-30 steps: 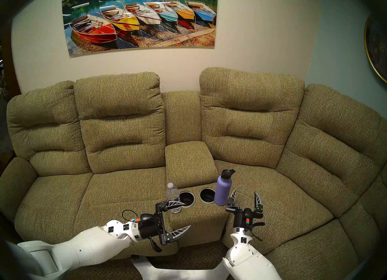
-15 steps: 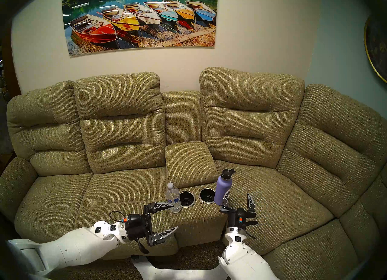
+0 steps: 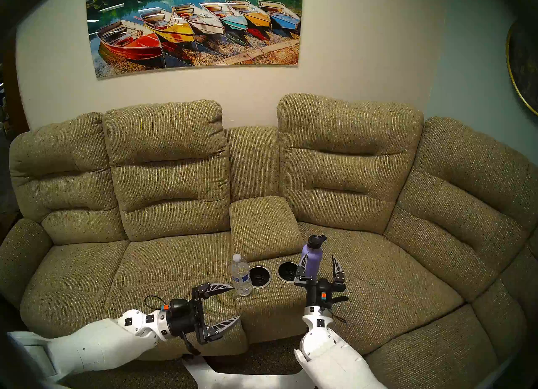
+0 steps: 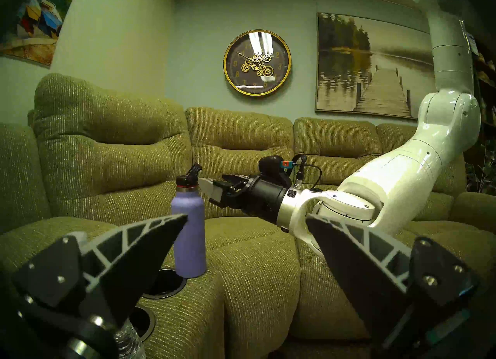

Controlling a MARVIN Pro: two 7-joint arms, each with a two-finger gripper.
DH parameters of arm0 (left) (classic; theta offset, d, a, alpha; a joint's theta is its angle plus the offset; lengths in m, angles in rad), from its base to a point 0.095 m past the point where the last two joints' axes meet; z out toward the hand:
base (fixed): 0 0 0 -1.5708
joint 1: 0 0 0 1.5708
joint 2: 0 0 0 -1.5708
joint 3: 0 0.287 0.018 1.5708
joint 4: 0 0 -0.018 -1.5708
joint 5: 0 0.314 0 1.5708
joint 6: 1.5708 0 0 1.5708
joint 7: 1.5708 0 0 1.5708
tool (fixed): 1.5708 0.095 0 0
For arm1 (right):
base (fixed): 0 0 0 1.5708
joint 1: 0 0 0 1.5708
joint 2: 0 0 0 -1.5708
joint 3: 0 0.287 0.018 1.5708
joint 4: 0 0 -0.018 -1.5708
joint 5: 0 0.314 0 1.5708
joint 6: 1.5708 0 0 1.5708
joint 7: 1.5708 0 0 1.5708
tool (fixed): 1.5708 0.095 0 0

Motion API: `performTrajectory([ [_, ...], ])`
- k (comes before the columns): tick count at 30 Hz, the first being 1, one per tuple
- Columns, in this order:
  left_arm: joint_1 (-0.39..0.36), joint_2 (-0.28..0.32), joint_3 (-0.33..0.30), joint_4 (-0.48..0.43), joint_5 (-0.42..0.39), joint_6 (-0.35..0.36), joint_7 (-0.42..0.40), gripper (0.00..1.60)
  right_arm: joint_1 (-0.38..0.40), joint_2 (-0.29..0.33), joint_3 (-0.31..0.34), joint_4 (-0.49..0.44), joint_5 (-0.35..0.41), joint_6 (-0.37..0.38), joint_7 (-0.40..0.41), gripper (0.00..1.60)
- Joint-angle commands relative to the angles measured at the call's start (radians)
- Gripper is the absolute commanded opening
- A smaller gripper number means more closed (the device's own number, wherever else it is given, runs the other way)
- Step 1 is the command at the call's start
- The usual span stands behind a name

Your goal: Put bottles into cup holders

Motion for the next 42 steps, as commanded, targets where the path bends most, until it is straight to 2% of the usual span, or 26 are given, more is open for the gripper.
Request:
performTrajectory([
  [1,-0.001,0.001,-0.004,-0.021,-0.006,-0.005,-0.003,1.6,-0.038,0.014,-0.003,-0.052,0.008,-0.008,0.005,1.6],
  [3,-0.001,0.001,-0.004,-0.021,-0.006,-0.005,-0.003,1.6,-0.019,-0.004,-0.005,-0.039,0.014,-0.022,0.007,1.6],
  [10,-0.002,0.0,-0.004,-0.02,-0.006,-0.005,-0.003,1.6,0.049,-0.046,-0.015,-0.012,0.029,0.016,0.017,1.6],
  [16,-0.002,0.0,-0.003,-0.019,-0.006,-0.006,-0.003,1.6,0.11,-0.091,-0.039,0.064,0.017,0.018,0.029,1.6],
  [18,-0.003,0.0,-0.003,-0.019,-0.006,-0.006,-0.003,1.6,0.132,-0.103,-0.044,0.093,-0.015,0.017,0.014,1.6],
  [23,-0.003,0.0,-0.002,-0.019,-0.006,-0.006,-0.003,1.6,0.174,-0.136,-0.038,0.154,-0.041,0.029,-0.023,1.6],
  [30,-0.003,0.001,-0.002,-0.019,-0.007,-0.006,-0.003,1.6,0.226,-0.173,-0.036,0.252,-0.091,0.006,-0.087,1.6],
  [42,-0.004,0.0,-0.001,-0.019,-0.007,-0.007,-0.003,1.6,0.305,-0.225,-0.015,0.364,-0.122,-0.008,-0.185,1.6],
])
